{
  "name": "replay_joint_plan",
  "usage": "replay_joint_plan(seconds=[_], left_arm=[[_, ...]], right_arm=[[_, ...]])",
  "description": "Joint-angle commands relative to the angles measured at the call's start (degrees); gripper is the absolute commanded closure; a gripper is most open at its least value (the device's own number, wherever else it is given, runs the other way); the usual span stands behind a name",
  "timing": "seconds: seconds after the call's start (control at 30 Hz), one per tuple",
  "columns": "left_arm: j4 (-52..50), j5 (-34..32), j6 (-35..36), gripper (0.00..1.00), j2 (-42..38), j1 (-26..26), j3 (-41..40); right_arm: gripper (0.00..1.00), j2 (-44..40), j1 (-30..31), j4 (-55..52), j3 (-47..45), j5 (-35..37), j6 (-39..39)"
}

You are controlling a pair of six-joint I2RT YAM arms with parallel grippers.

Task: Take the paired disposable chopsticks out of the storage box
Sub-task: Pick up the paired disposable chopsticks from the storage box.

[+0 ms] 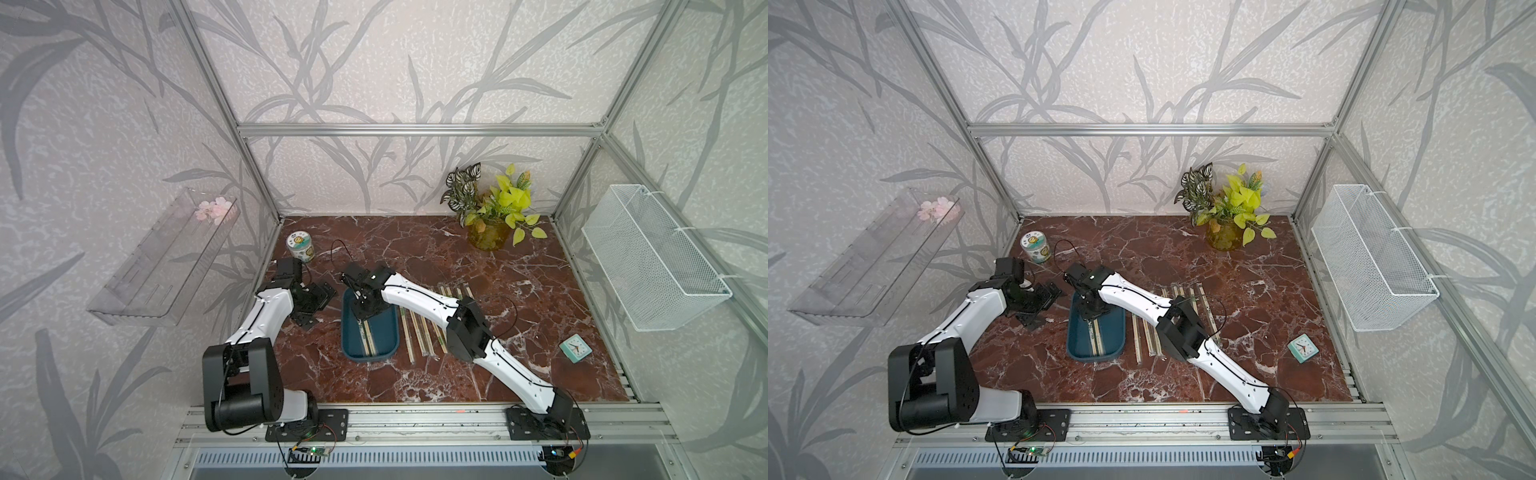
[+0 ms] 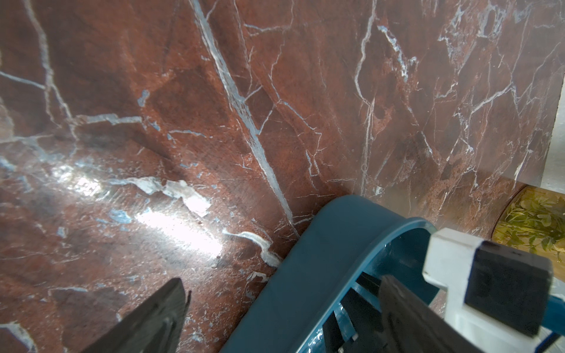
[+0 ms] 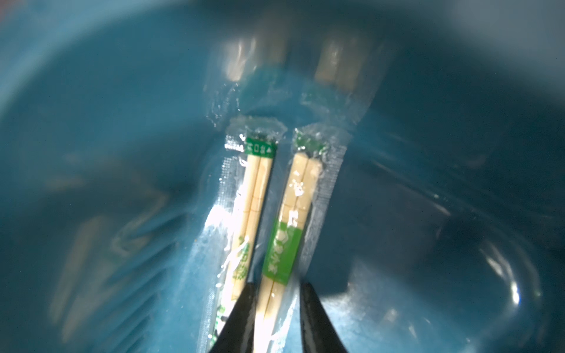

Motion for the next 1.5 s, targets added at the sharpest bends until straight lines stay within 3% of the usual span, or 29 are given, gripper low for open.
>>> replay_joint_plan(seconds=[0.0,0.63,1.23,1.47], left_arm=[[-0.83,0.68,0.25,0.01,-1.07,0.37,-0.60],[-0.53,0.75,-0.10,0.01,-0.83,0.35,0.07],[0.51,1.76,-0.54,0.01,-0.07,0.38,1.33],[0.70,2.57,-0.71,0.01,-0.93,0.30,1.13]], right_arm=[[0.78,3.89,0.25,-1.78,0.15,0.91,0.97],[1.00,-0.60,-1.16,-1.19,-0.34,-1.54,1.69],[1.00,-12.32,-2.75,2.84,-2.00,-4.00,4.50],[1.00,-19.90,-6.03,6.70,-9.37,-4.68,5.69]])
